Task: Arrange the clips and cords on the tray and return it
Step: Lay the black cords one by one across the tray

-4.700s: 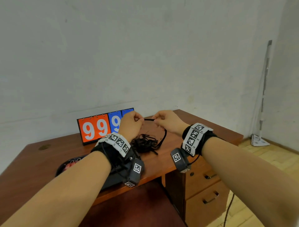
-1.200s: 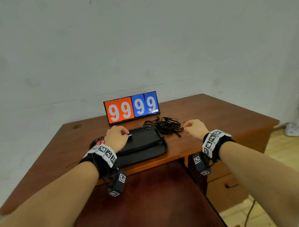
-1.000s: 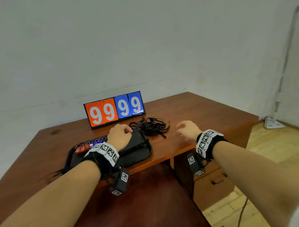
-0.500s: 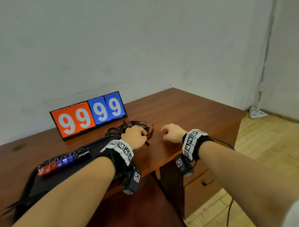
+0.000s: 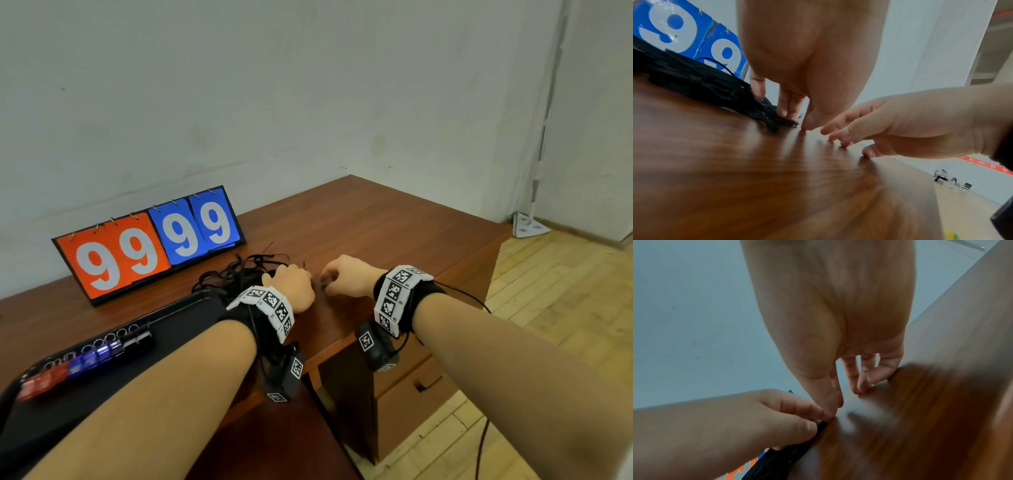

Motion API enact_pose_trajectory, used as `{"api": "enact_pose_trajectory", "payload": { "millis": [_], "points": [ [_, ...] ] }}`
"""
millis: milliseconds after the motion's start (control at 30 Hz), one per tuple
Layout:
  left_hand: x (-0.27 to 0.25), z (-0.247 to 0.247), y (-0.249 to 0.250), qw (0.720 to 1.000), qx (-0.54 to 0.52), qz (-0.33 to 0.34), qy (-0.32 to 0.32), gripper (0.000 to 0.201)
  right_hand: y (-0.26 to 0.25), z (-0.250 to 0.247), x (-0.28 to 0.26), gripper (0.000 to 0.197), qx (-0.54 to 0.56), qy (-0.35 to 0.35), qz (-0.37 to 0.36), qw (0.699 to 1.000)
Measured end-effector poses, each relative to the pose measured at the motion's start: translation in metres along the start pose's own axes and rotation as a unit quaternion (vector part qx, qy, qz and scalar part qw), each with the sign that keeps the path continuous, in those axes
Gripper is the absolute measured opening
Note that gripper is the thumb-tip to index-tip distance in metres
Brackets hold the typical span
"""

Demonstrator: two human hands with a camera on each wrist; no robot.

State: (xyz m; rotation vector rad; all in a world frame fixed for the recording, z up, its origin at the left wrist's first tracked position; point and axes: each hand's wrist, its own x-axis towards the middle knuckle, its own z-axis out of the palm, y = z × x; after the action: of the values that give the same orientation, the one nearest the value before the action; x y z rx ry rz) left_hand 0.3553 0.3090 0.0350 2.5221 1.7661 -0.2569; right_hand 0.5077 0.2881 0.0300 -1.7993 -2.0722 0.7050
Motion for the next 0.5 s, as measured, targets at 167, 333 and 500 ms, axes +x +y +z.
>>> {"api": "enact_pose_trajectory", "payload": {
  "millis": [167,333,500],
  "points": [
    [0.001,0.0,-0.001,1.0,0.002,-0.005,0.011,0.037,0.0,0.001,-0.001,0.035,0.0,0.0,-0.005,1.0],
    [-0.004,-0.006,-0.003,0.986,-0.139,0.006,0.089,0.03,-0.002,0.001,-0.007,0.037,0.02,0.012,0.005,1.0],
    [-0.017,-0.021,0.0,0.944,-0.268,0.042,0.19,0.015,-0.007,0.001,-0.013,0.032,0.073,0.056,0.021,0.996]
  ]
}}
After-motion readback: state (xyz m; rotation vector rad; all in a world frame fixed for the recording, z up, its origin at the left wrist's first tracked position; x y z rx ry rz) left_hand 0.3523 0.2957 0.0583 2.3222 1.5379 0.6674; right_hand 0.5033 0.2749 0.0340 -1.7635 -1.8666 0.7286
